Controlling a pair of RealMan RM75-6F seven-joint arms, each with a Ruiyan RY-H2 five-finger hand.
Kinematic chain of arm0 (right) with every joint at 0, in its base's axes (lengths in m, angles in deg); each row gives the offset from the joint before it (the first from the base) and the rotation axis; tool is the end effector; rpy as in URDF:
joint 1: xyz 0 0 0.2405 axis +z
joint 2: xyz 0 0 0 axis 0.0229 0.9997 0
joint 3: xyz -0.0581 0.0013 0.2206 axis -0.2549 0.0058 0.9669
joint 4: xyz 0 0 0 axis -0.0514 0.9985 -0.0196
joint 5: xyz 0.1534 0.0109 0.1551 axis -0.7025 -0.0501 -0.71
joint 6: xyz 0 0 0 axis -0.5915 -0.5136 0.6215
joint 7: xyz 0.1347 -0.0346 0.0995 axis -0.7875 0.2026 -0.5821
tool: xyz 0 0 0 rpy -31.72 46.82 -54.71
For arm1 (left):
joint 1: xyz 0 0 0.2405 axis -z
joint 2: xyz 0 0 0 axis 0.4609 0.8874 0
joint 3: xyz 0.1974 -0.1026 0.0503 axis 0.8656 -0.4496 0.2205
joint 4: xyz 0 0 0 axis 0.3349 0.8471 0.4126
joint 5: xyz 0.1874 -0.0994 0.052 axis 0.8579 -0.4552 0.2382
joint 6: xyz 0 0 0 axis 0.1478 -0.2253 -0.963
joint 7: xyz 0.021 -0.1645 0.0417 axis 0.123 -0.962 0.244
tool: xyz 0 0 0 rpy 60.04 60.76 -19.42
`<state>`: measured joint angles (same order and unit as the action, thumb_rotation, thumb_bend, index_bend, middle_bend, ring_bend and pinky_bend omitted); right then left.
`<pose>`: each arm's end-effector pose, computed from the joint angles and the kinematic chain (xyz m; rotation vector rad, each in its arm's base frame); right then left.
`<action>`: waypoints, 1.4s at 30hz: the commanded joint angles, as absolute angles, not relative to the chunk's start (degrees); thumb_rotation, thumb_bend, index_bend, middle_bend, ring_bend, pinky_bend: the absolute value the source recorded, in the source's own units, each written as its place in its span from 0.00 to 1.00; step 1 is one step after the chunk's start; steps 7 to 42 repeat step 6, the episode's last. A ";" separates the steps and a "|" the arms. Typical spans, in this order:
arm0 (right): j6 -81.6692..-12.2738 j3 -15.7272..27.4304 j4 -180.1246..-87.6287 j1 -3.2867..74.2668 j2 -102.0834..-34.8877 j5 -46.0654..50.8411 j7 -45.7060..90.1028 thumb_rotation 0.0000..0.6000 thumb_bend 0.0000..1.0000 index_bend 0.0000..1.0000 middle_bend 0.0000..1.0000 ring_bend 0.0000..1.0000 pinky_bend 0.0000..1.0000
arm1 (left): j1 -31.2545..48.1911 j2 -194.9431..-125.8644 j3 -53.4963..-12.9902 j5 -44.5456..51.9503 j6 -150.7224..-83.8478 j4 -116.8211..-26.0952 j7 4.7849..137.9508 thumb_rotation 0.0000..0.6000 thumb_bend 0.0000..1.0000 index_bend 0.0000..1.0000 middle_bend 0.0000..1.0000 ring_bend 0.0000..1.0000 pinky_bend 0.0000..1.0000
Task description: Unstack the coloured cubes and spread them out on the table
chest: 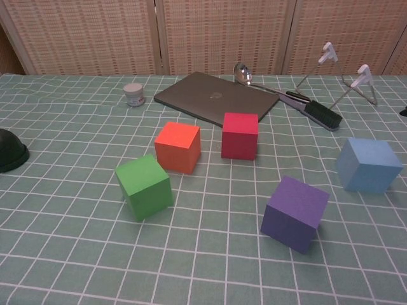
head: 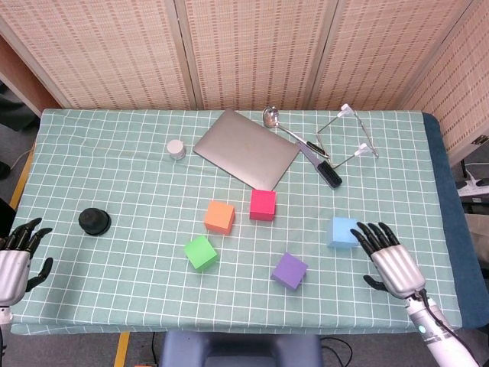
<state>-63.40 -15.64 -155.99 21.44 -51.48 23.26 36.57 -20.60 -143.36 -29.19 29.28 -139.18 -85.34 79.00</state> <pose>-0.2522 -0.2162 0.0766 1.7533 -0.8448 0.7567 -0.2934 0.2230 0.1452 -1.4390 -0.6858 -0.8067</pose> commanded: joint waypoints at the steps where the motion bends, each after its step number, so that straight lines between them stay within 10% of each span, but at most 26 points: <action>1: -69.23 -12.34 -150.59 16.89 -55.47 22.67 30.64 1.00 0.10 0.00 0.00 0.00 0.00 | -20.13 -143.80 -29.17 29.40 -138.66 -84.61 78.32 1.00 0.39 0.24 0.13 0.16 0.33; 6: -77.65 -9.54 -146.93 12.66 -59.14 25.68 28.69 1.00 0.10 0.00 0.00 0.00 0.00 | -19.64 -144.30 -29.00 29.84 -138.26 -83.53 77.51 1.00 0.39 0.24 0.13 0.16 0.33; 42: -77.65 -9.54 -146.93 12.66 -59.14 25.68 28.69 1.00 0.10 0.00 0.00 0.00 0.00 | -19.64 -144.30 -29.00 29.84 -138.26 -83.53 77.51 1.00 0.39 0.24 0.13 0.16 0.33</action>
